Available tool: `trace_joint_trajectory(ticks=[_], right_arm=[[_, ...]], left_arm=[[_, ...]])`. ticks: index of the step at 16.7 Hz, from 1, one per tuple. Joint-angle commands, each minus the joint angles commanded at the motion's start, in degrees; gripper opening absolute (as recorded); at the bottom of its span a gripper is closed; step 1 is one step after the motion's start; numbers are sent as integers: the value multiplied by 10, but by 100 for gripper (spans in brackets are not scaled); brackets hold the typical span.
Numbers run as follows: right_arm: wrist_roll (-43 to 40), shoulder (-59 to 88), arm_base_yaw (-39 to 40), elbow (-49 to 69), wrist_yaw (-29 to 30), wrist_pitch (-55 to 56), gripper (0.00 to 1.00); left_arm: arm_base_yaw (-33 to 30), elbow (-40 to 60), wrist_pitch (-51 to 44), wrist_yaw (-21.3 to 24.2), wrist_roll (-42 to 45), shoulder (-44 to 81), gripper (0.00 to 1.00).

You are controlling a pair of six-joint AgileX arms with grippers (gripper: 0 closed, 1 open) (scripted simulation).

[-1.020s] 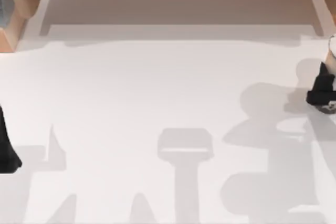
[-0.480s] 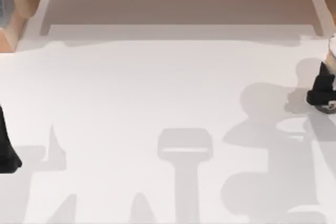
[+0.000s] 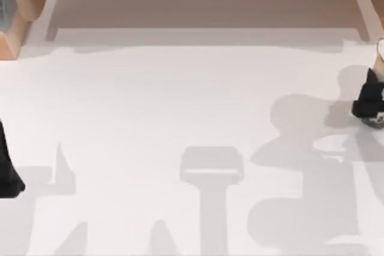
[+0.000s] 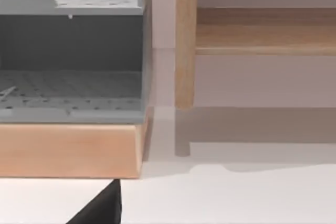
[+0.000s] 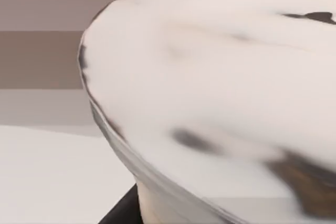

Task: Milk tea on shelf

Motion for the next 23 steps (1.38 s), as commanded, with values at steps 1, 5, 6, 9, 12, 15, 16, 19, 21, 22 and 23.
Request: trace_joint_trajectory(ticks=[1,5,6,9,12,15,16,19,21,22,23], right_arm=[[0,-5,0,0,0,-6,0],[1,-5,0,-1,-1,-6,0],[1,-5,0,-1,-1,-6,0],[0,-26,7,29,1,-5,0],[-1,-49,20,86,5,-40,0],[-1,-67,36,162,13,-105,0],[-1,-71,41,191,16,-131,0],[2,-75,56,280,28,-222,0],[4,-71,64,341,38,-288,0],[5,-67,68,370,42,-323,0],[6,-62,71,399,47,-357,0]], left_arm=[[0,0,0,0,0,0,100],[0,0,0,0,0,0,100],[0,0,0,0,0,0,100],[0,0,0,0,0,0,100],[0,0,0,0,0,0,100],[0,0,0,0,0,0,100],[0,0,0,0,0,0,100],[0,0,0,0,0,0,100],[0,0,0,0,0,0,100],[0,0,0,0,0,0,100],[0,0,0,0,0,0,100]])
